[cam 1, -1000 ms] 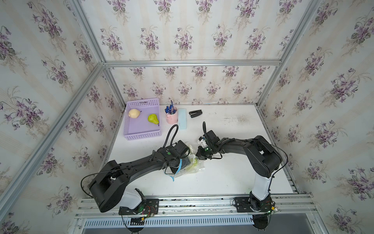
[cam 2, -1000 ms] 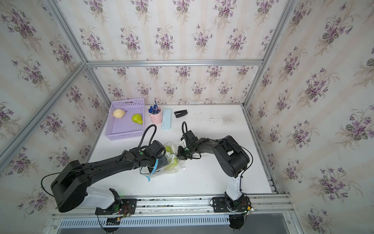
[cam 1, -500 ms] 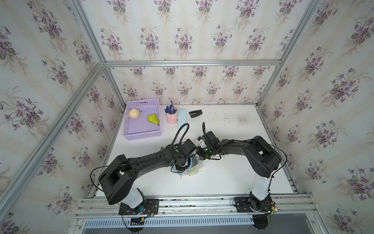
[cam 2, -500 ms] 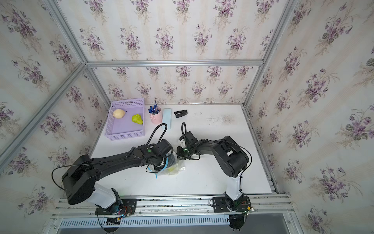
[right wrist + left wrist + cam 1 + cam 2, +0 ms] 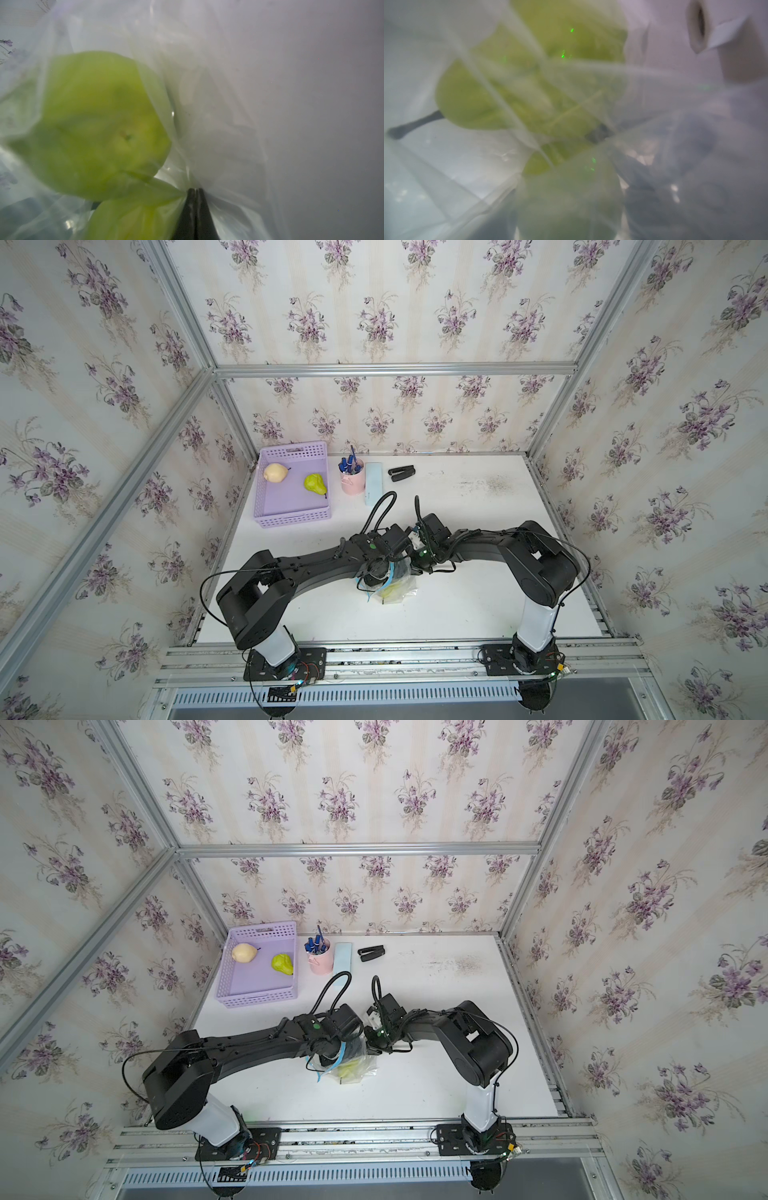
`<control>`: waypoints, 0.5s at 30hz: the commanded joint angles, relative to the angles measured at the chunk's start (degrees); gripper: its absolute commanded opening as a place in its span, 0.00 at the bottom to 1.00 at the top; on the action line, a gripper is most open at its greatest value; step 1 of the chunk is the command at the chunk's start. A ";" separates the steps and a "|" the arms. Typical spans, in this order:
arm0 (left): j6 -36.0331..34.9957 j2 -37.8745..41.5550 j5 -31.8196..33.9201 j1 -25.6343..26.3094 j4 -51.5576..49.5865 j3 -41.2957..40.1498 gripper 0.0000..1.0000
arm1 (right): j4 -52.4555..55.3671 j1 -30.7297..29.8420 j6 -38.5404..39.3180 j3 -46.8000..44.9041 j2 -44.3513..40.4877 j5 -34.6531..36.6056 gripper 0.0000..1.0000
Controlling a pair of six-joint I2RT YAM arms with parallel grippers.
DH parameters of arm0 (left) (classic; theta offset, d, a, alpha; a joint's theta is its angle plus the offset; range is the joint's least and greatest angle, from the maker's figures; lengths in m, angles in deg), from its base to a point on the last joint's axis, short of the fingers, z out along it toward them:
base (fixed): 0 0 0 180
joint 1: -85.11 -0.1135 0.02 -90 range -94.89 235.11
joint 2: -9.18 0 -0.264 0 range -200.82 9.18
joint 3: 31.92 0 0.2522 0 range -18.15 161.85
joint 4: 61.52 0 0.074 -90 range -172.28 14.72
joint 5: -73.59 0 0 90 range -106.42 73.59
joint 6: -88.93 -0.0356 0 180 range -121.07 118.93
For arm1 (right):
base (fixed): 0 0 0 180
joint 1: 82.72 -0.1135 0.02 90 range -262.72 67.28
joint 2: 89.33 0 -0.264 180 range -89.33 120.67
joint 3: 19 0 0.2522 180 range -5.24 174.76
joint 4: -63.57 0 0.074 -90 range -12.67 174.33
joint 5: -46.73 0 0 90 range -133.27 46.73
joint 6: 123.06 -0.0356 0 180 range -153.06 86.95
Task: Open the zip-top bag and take out the pear
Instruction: Pick up the pear from the zipper food storage bag.
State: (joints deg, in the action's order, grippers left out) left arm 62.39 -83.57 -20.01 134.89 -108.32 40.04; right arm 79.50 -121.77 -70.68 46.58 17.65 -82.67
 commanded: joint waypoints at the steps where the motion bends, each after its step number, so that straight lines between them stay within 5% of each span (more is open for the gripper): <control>1: -1.28 0.26 1.28 0.03 0.15 -0.33 0.70 | 1.42 -0.16 -0.39 0.62 0.06 -1.01 0.00; 7: -3.55 0.06 1.71 0.42 -3.28 2.68 0.39 | 3.39 0.43 -0.08 2.08 -1.10 -0.28 0.00; 15: -4.44 10.48 0.70 -1.62 -4.27 1.46 0.36 | 4.76 7.41 -0.93 -0.33 -8.27 1.66 0.16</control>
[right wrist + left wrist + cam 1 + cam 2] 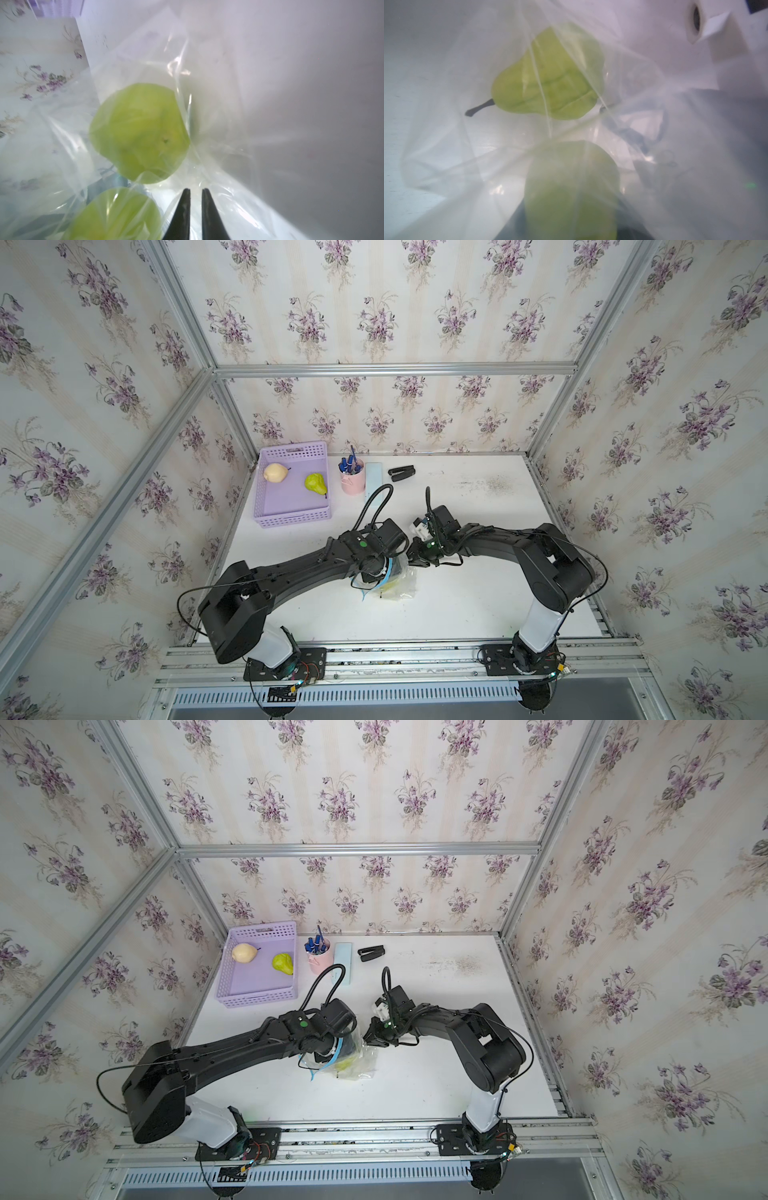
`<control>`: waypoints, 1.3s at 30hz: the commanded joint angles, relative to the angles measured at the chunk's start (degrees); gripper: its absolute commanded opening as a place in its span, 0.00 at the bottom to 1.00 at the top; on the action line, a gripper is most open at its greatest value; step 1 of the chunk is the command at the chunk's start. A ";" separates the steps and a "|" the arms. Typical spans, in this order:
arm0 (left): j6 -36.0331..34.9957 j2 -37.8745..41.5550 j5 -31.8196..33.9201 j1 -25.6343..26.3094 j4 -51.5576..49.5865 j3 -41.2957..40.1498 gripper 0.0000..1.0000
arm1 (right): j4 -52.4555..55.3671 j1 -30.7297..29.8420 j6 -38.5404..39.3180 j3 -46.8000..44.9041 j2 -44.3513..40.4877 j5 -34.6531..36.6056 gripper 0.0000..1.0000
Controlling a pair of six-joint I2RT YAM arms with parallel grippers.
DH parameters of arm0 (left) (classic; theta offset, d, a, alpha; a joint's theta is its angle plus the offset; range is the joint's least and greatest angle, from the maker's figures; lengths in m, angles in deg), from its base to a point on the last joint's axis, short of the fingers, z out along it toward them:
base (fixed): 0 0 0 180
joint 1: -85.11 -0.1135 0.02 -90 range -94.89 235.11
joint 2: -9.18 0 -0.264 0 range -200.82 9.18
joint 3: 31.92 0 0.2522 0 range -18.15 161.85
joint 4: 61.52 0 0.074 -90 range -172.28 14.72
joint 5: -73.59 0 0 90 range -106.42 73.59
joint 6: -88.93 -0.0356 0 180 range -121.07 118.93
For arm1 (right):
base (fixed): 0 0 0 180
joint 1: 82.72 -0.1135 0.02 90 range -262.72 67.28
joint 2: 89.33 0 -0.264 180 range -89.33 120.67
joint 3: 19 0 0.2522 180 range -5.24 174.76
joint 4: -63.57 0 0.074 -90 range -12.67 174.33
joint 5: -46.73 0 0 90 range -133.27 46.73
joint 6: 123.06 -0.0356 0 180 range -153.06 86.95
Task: Open the zip-top bag and take out the pear
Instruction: Pick up the pear from the zipper food storage bag.
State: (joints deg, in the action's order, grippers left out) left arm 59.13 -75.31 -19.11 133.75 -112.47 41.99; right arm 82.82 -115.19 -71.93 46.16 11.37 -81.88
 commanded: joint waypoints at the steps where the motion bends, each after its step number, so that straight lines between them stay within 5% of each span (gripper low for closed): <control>1: -0.90 3.00 -0.60 -0.61 0.53 -1.23 0.35 | 2.90 3.28 1.27 0.71 -2.49 1.33 0.17; 14: 2.13 17.87 -5.93 -5.94 -3.72 -6.35 0.37 | 9.87 4.58 4.60 -3.30 -12.86 4.59 0.26; 24: 3.64 32.18 -15.02 -15.28 -4.97 -9.99 0.43 | 5.16 5.90 5.58 -2.09 -14.18 3.24 0.38; 28: 1.75 30.29 -17.16 -17.15 -2.33 -11.61 0.43 | 1.03 4.67 5.85 -0.51 -12.75 -3.44 0.43; 36: -1.82 27.08 -14.88 -20.44 1.00 -7.70 0.40 | 2.42 -2.51 5.23 -0.22 -8.64 1.67 0.44; 39: -3.21 24.80 -18.81 -22.55 2.36 -7.47 0.40 | 3.48 -3.48 4.04 0.49 -5.11 5.62 0.44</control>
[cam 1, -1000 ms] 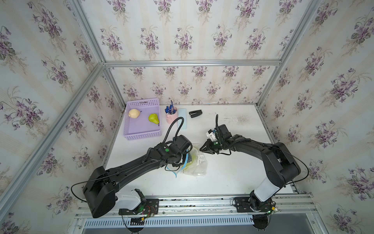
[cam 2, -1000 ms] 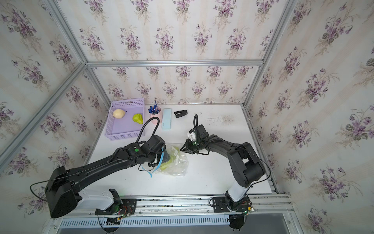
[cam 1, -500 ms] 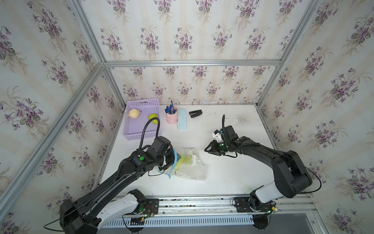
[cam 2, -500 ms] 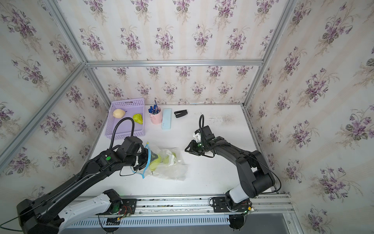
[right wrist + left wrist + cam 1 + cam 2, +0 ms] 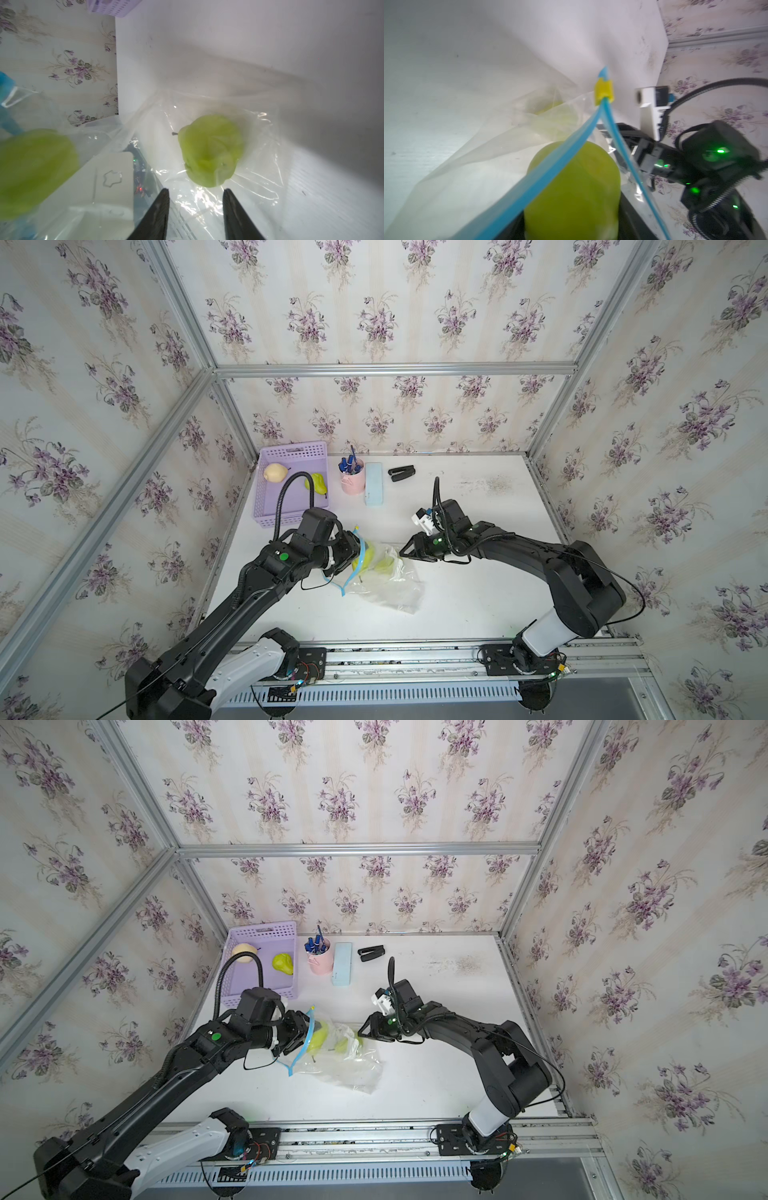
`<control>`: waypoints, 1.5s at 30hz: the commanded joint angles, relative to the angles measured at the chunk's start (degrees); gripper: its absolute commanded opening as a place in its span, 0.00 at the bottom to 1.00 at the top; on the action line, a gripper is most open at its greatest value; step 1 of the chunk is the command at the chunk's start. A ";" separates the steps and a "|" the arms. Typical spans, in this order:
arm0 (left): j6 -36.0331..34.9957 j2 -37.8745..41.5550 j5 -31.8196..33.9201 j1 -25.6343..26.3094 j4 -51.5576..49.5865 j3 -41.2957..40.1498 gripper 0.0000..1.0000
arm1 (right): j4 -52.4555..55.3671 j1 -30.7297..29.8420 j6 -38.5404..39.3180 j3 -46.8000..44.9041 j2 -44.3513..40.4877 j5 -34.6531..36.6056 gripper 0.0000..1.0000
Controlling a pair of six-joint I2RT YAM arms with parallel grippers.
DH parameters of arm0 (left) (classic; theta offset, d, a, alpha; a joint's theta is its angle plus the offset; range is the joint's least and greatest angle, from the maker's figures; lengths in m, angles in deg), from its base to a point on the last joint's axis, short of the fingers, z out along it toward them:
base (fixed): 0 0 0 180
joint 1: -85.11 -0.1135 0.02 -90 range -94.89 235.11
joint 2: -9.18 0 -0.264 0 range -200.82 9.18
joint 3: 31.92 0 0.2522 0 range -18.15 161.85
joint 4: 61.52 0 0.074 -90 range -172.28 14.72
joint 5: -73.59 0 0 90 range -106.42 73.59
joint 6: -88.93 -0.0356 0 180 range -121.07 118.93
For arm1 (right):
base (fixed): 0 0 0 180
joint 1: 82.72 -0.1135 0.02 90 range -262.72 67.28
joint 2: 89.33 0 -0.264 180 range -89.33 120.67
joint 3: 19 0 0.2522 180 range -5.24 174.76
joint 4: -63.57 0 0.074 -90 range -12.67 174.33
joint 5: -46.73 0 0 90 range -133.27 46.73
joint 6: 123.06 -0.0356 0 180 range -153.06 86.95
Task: Open the zip-top bag and take out the pear
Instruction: Pick up the pear from the zipper food storage bag, then place the pear in the basket.
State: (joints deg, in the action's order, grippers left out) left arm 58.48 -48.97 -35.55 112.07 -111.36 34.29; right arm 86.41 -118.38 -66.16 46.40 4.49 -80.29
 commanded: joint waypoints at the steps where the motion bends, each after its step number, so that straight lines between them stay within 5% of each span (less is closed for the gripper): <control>1: -2.97 -2.91 -4.14 -0.92 2.52 0.05 0.40 | -2.61 -0.34 -2.92 -0.23 2.21 3.71 0.44; 8: -4.79 -3.62 -3.47 -5.14 2.06 0.18 0.39 | -4.90 -0.64 -7.55 3.28 10.47 7.20 0.42; 15: -15.95 -2.59 -1.82 -19.09 -20.38 13.01 0.41 | -7.02 -0.29 -10.55 3.67 14.75 10.77 0.38; 20: -19.33 -6.05 -1.71 -29.10 -19.26 19.18 0.43 | -6.59 -0.36 -11.47 4.53 15.20 12.75 0.37; 26: -24.31 -27.96 -1.69 -33.90 -16.43 35.64 0.44 | -6.10 0.15 -11.33 4.40 14.69 13.02 0.36; 29: -26.14 -38.97 4.40 -34.22 -19.08 45.64 0.44 | -6.17 0.15 -11.55 4.04 14.28 12.93 0.36; 36: -27.03 -57.69 3.59 -36.51 -21.56 63.11 0.55 | -6.06 0.15 -11.20 2.57 12.56 12.90 0.35; 39: -27.09 -62.33 3.51 -36.63 -24.37 68.25 0.85 | -6.57 0.20 -11.28 1.54 11.83 12.80 0.35; 41: -27.14 -62.03 2.65 -36.63 -24.89 69.58 0.97 | -6.54 0.17 -11.38 1.37 11.61 12.66 0.35; 45: -26.94 -52.61 2.17 -36.45 -26.15 65.94 1.00 | -6.93 0.17 -11.48 2.00 10.88 12.36 0.35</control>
State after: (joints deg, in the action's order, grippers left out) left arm 32.16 -107.33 -32.77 75.59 -135.05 101.98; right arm 76.59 -118.30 -77.24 48.19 15.92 -69.77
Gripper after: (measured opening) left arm 0.999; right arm 0.345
